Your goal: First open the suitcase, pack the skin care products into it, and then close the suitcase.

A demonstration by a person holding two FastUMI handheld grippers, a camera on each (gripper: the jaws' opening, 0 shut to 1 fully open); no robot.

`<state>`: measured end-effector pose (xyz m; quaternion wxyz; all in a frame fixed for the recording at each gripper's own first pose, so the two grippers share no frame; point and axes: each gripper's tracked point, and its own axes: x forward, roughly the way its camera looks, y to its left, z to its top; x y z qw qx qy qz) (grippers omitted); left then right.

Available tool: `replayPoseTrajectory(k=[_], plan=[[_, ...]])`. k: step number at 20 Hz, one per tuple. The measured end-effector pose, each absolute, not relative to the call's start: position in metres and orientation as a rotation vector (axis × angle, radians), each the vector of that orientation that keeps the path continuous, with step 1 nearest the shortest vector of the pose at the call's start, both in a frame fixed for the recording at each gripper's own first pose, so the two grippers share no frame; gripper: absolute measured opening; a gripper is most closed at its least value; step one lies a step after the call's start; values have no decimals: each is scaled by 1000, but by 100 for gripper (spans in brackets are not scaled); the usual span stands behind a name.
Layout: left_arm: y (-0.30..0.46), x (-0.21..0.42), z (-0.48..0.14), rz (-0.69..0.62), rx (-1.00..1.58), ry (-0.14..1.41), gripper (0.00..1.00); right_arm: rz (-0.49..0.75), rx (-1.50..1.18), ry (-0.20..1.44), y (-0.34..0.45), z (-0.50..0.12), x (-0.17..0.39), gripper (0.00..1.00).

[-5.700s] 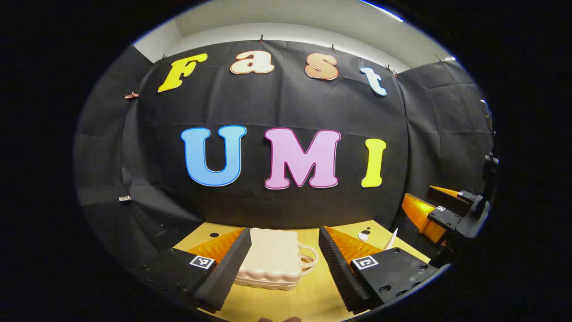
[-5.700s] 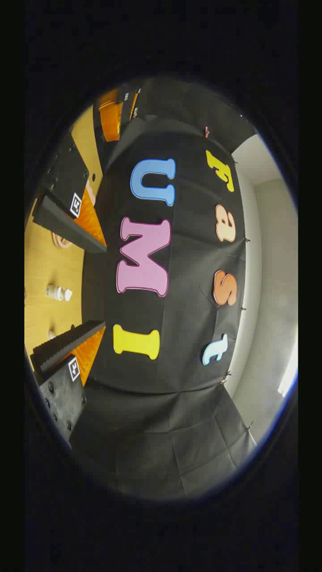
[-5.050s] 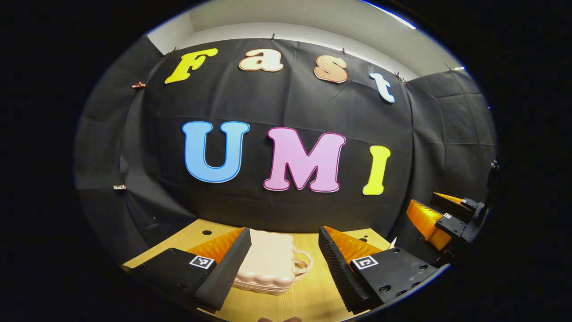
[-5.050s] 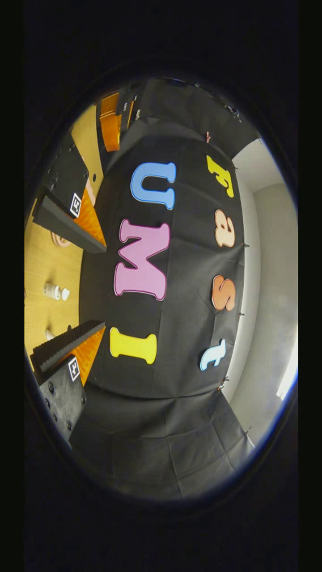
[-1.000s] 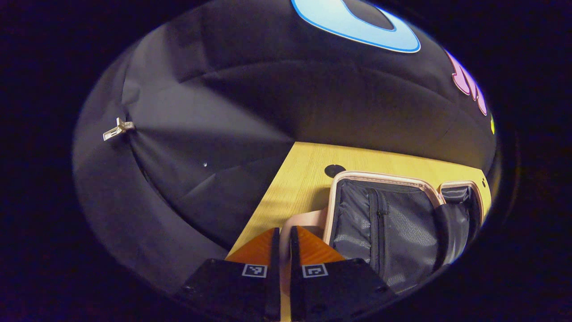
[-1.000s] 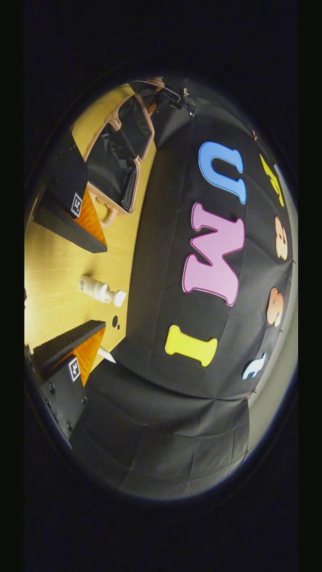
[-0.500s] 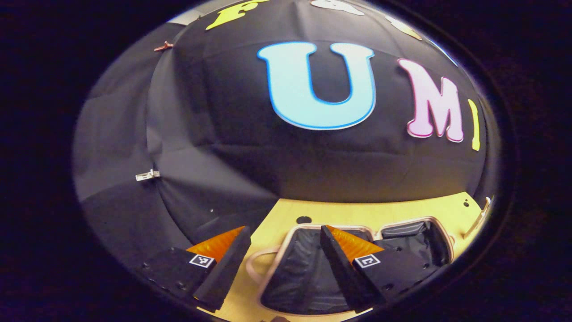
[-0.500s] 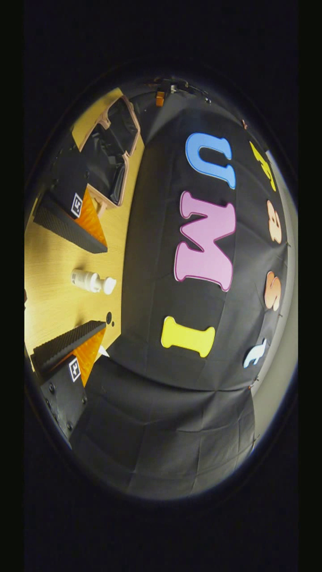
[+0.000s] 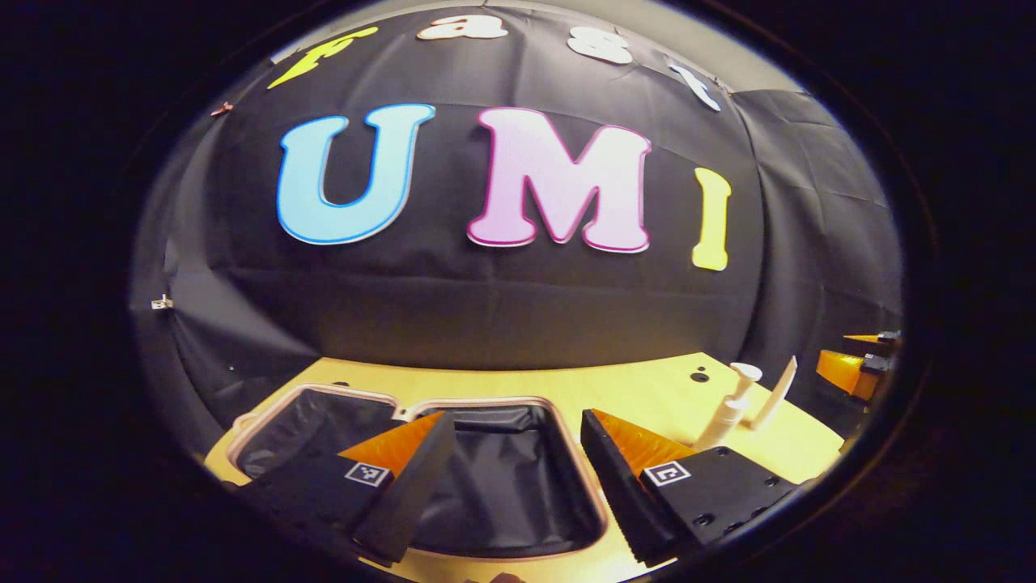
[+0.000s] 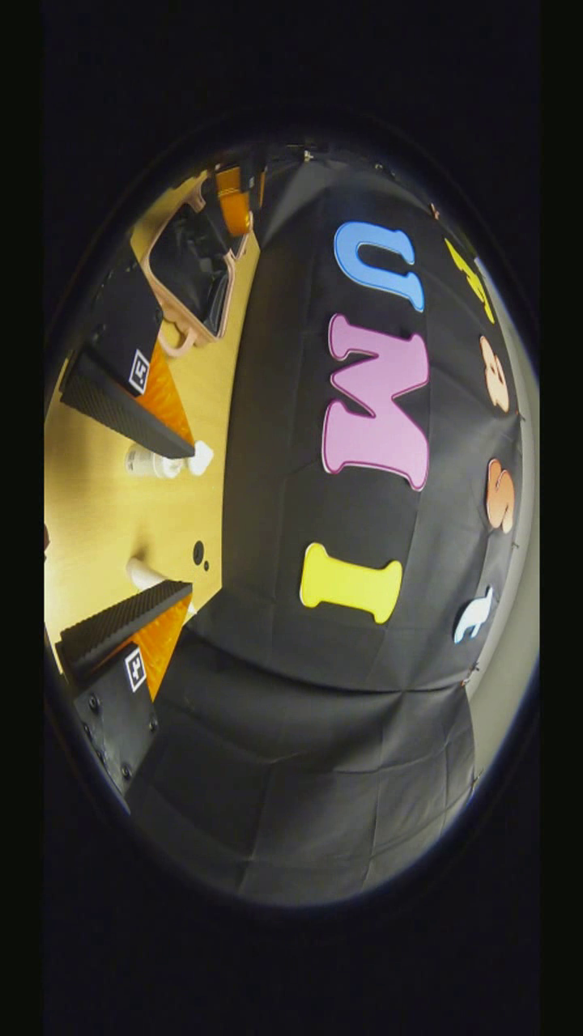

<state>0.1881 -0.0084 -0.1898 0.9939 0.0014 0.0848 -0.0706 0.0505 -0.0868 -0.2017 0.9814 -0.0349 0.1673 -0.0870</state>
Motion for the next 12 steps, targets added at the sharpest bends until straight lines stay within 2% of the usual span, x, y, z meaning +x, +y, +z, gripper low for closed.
replayPoseTrajectory(k=[5,12], plan=[[-152,204,-257,-379,-42,273,99,-201,-59,360,-130,-224,49,97],[-249,257,-304,-529,-5,294,99,-278,-94,404,-181,-252,43,97]])
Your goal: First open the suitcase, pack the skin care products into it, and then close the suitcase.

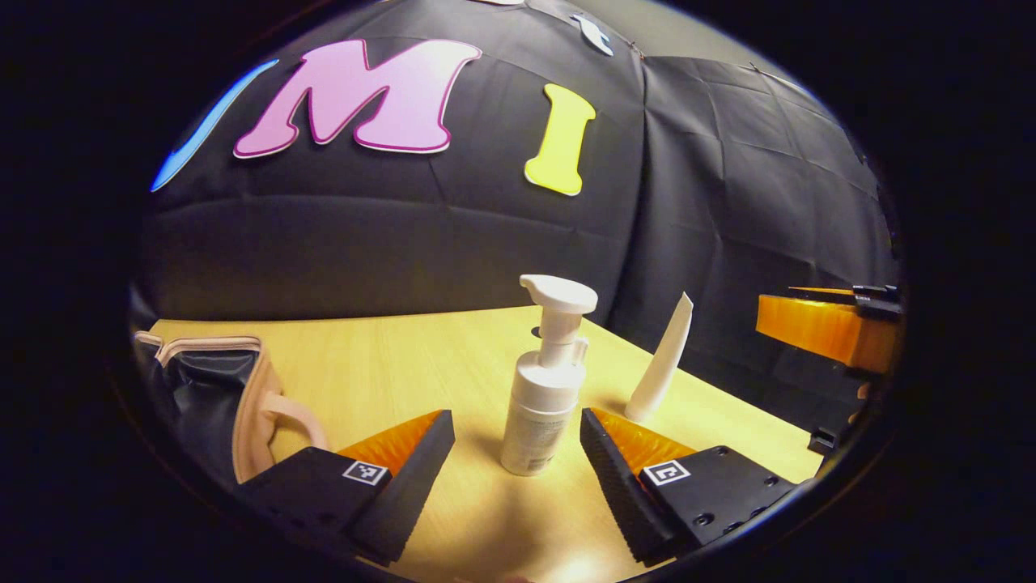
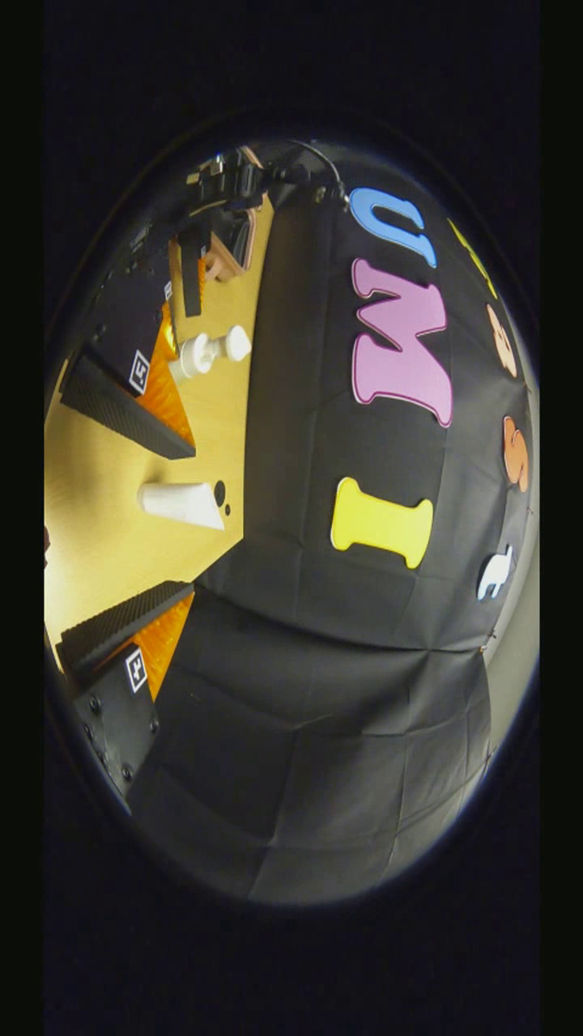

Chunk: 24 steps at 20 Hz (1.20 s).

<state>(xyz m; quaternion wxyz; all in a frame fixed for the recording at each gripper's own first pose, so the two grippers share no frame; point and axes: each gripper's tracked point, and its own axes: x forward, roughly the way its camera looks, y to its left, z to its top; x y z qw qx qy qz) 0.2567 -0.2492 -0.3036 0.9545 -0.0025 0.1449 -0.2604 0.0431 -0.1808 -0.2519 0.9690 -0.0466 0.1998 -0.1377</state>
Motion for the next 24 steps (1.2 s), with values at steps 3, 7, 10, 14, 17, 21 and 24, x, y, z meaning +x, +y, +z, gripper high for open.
replayPoseTrajectory(k=[3,7,10,14,17,21,24], plan=[[-274,276,-316,-562,-4,314,98,-287,-91,423,-186,-262,46,97],[-291,292,-322,-556,29,314,90,-278,-65,454,-180,-277,49,97],[-285,301,-324,-516,49,310,76,-273,-38,451,-178,-283,56,97],[-281,306,-326,-490,82,309,63,-273,-41,497,-181,-316,67,97],[-263,299,-321,-472,69,332,60,-322,12,500,-187,-333,83,98],[-241,276,-292,-480,57,305,60,-345,-5,535,-192,-362,108,97],[-226,260,-269,-480,33,299,59,-367,-43,558,-199,-385,121,97]])
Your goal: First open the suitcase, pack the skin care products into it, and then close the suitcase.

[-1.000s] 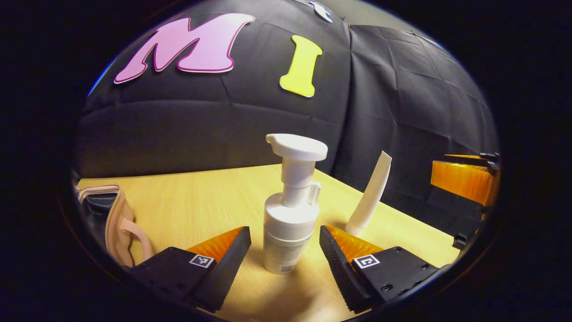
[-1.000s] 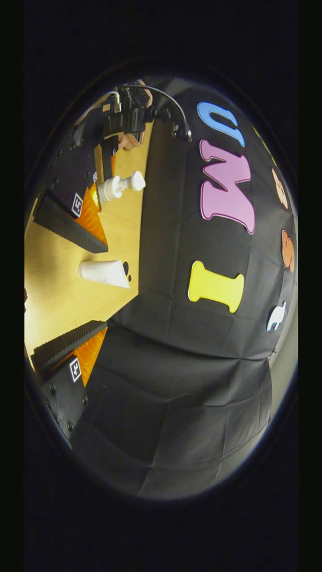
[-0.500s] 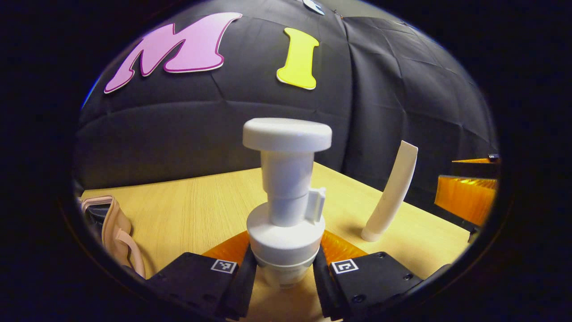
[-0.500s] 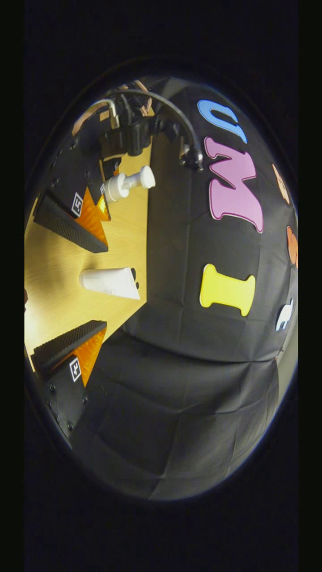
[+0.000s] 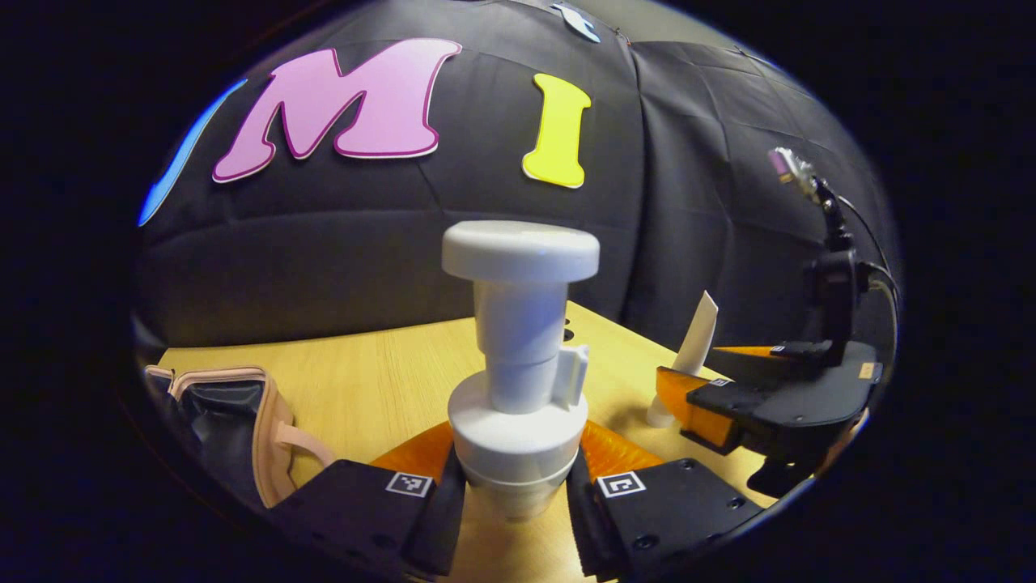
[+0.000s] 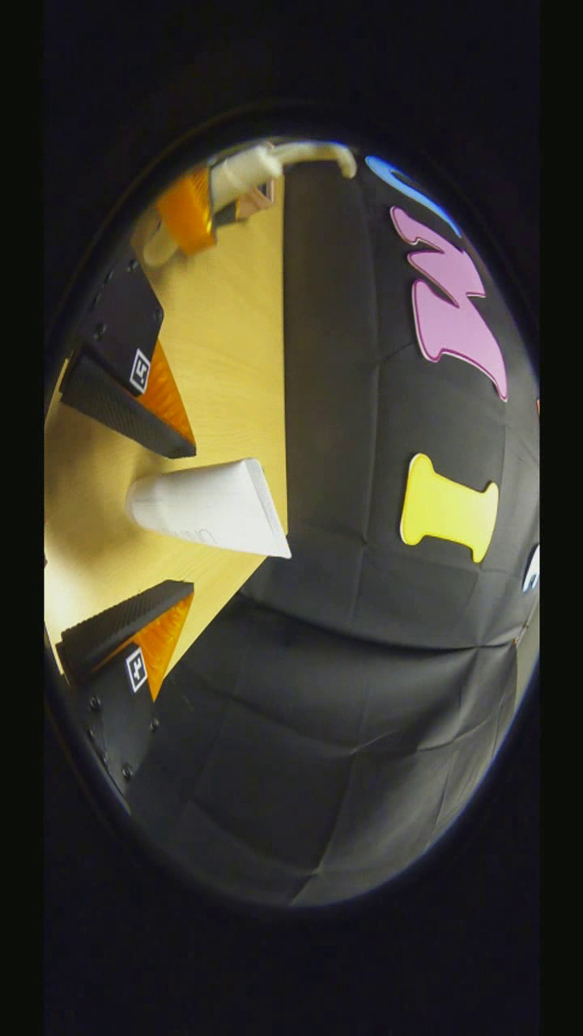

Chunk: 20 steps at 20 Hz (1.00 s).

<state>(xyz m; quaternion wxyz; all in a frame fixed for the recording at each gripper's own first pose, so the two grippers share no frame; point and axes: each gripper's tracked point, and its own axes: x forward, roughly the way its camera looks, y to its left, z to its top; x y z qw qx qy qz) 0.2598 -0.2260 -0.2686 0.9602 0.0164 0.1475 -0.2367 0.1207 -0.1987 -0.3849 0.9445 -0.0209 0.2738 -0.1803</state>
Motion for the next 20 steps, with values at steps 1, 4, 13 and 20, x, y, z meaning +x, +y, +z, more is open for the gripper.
replayPoseTrajectory(k=[1,4,13,20], plan=[[-222,255,-261,-482,9,300,59,-374,-36,570,-198,-392,123,97],[-205,240,-250,-471,-16,308,59,-398,-7,590,-202,-406,131,95],[-116,222,-250,-319,-113,349,59,-277,-59,618,-170,-402,129,43],[8,213,-217,-138,-151,332,59,-52,-45,506,-70,-311,128,39]])
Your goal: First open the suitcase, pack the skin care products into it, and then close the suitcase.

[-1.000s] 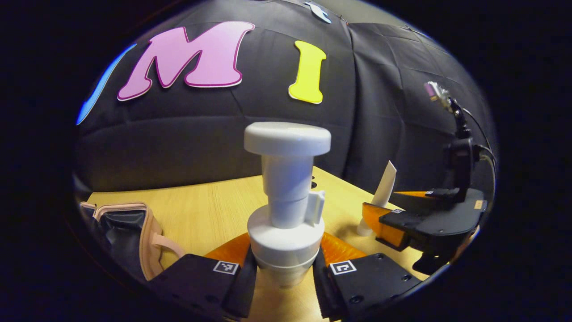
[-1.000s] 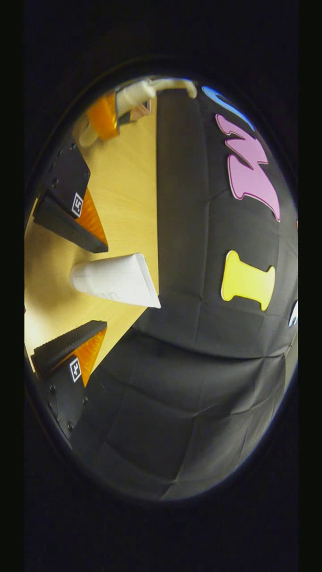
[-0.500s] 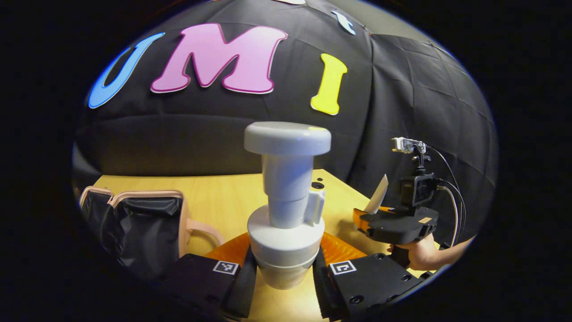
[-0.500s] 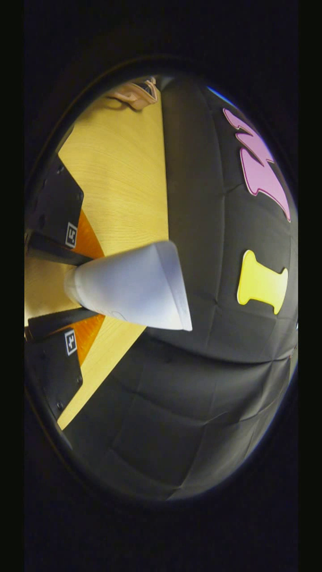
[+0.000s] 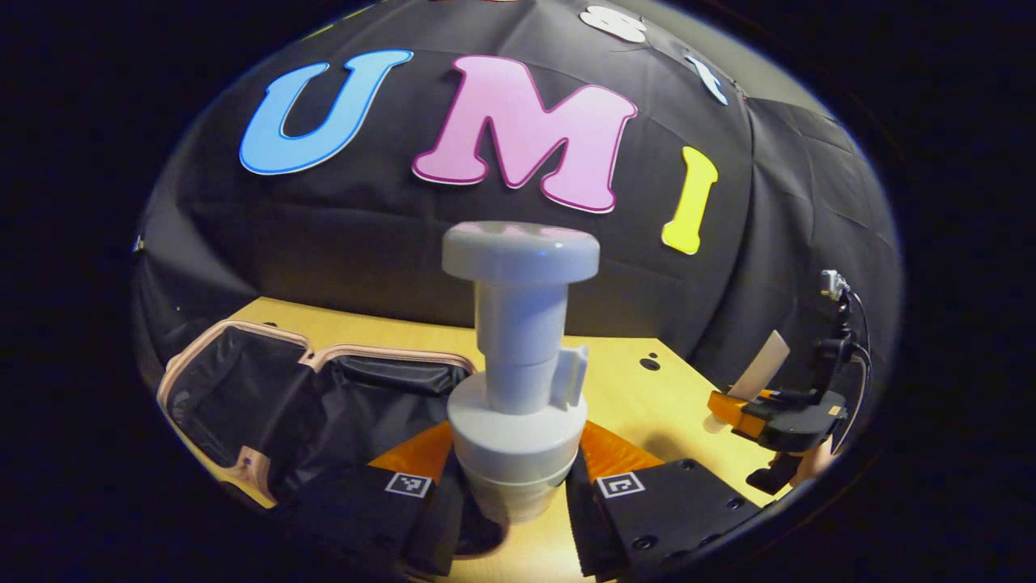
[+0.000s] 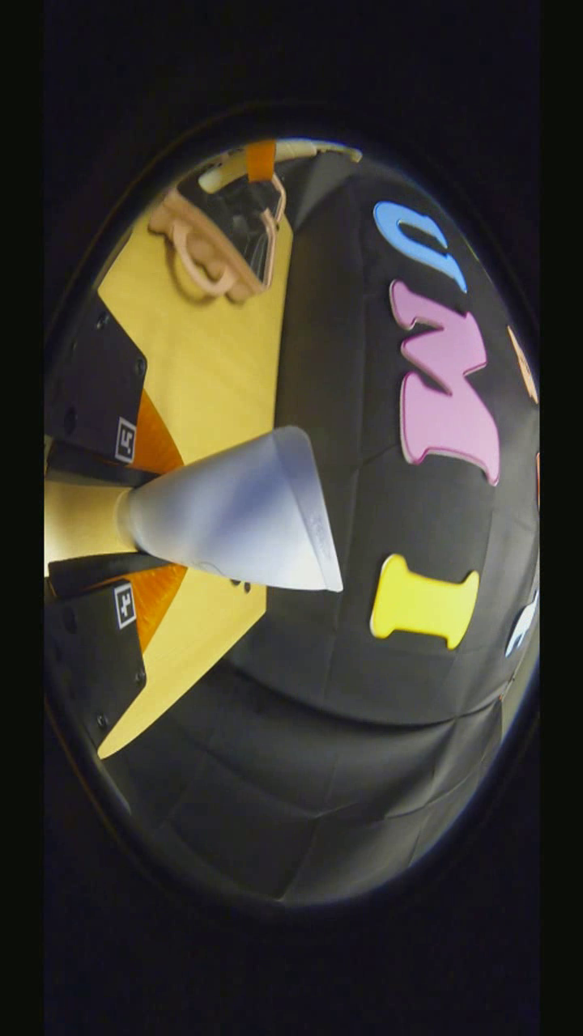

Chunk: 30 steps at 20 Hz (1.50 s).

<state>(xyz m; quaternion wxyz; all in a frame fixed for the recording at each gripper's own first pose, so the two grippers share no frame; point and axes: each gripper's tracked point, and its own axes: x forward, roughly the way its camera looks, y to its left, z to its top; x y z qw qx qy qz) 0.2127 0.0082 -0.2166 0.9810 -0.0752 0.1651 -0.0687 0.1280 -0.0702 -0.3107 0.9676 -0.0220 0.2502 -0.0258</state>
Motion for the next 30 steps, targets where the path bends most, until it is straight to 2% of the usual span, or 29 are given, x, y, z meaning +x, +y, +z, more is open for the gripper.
replayPoseTrajectory(k=[2,3,4,6,7,8,9,13,14,15,16,19,21,22,24,25,27,29,30], plan=[[45,212,-224,-106,-122,374,59,31,-10,503,-31,-294,128,34],[61,213,-232,-100,-96,409,63,69,11,493,-11,-285,131,39],[70,216,-244,-116,-74,455,59,103,25,484,7,-276,133,39],[79,231,-265,-142,-51,526,59,166,33,461,44,-261,139,39],[80,241,-278,-158,-49,562,59,199,47,449,62,-257,140,34],[84,244,-288,-164,-47,603,59,220,75,442,79,-253,141,39],[85,249,-301,-167,-45,648,59,251,100,438,98,-249,142,39],[94,261,-344,-84,-15,843,59,393,86,445,162,-248,140,39],[97,272,-343,-58,-15,842,63,419,83,452,173,-249,138,39],[99,276,-351,-34,-20,905,63,438,96,467,183,-253,134,38],[103,279,-358,-21,-31,948,59,448,115,486,191,-257,131,38],[104,282,-374,-7,-71,1050,60,463,105,527,199,-259,130,38],[103,283,-372,-1,-78,1031,61,476,86,545,201,-264,128,39],[103,280,-371,6,-95,1031,61,478,97,572,205,-269,128,34],[101,271,-363,10,-156,1014,64,474,128,631,215,-279,122,34],[101,268,-351,16,-197,967,77,472,135,645,221,-281,123,38],[115,250,-308,33,-231,817,88,477,126,678,233,-292,126,38],[148,220,-264,81,-198,718,87,497,148,742,252,-307,121,38],[165,201,-244,105,-170,678,86,492,155,787,259,-319,119,34]])
